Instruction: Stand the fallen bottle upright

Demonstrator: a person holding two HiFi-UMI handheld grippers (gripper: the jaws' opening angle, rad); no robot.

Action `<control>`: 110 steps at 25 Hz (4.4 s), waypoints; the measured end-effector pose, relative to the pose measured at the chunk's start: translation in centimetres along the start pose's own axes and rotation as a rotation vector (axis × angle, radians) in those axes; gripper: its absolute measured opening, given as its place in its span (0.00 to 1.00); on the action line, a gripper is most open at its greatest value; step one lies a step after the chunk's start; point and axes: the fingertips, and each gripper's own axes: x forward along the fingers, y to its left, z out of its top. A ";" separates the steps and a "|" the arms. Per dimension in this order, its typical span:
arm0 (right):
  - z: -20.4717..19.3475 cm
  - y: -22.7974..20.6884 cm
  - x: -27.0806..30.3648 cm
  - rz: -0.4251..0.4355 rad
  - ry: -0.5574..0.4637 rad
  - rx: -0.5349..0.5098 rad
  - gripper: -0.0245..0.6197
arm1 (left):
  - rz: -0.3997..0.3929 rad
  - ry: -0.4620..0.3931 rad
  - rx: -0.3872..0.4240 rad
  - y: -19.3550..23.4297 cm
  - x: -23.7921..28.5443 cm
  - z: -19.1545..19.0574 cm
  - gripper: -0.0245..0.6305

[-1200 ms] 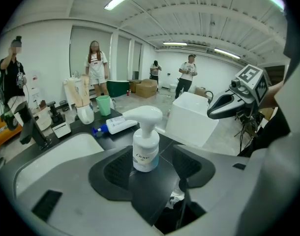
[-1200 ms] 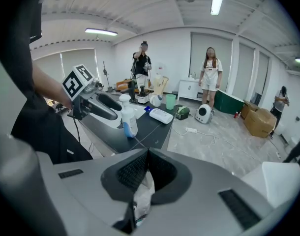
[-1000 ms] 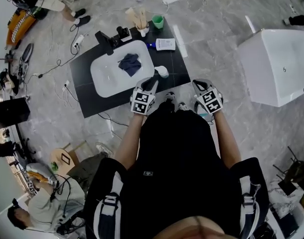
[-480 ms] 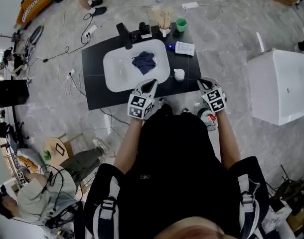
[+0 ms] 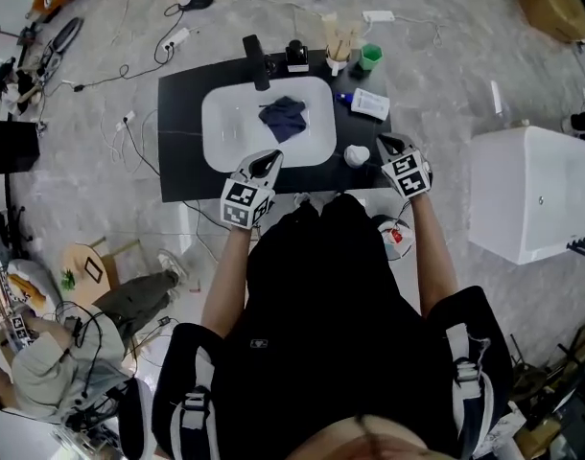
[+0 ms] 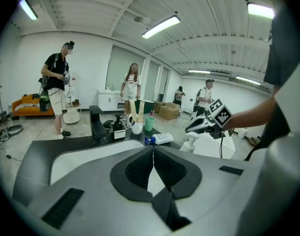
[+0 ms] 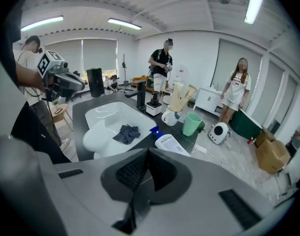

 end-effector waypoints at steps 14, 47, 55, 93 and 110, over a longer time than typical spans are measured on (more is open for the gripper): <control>2.0 -3.6 8.2 0.227 0.120 -0.231 0.30 | 0.222 -0.036 -0.179 -0.2 0.4 0.6 0.06; -0.5 -4.1 18.7 0.393 0.331 -0.421 0.67 | 0.465 -0.006 -0.317 -4.0 -1.1 -2.6 0.07; 3.2 -3.4 17.4 0.381 0.186 -0.400 0.67 | 0.469 -0.015 -0.306 -4.0 -1.3 -2.4 0.07; 3.7 -5.8 9.9 0.253 -0.102 -0.178 0.66 | 0.397 0.011 -0.253 -5.7 0.2 -2.4 0.07; 2.6 -6.0 8.7 0.216 -0.146 -0.140 0.66 | 0.344 0.005 -0.245 -6.3 1.4 -2.6 0.07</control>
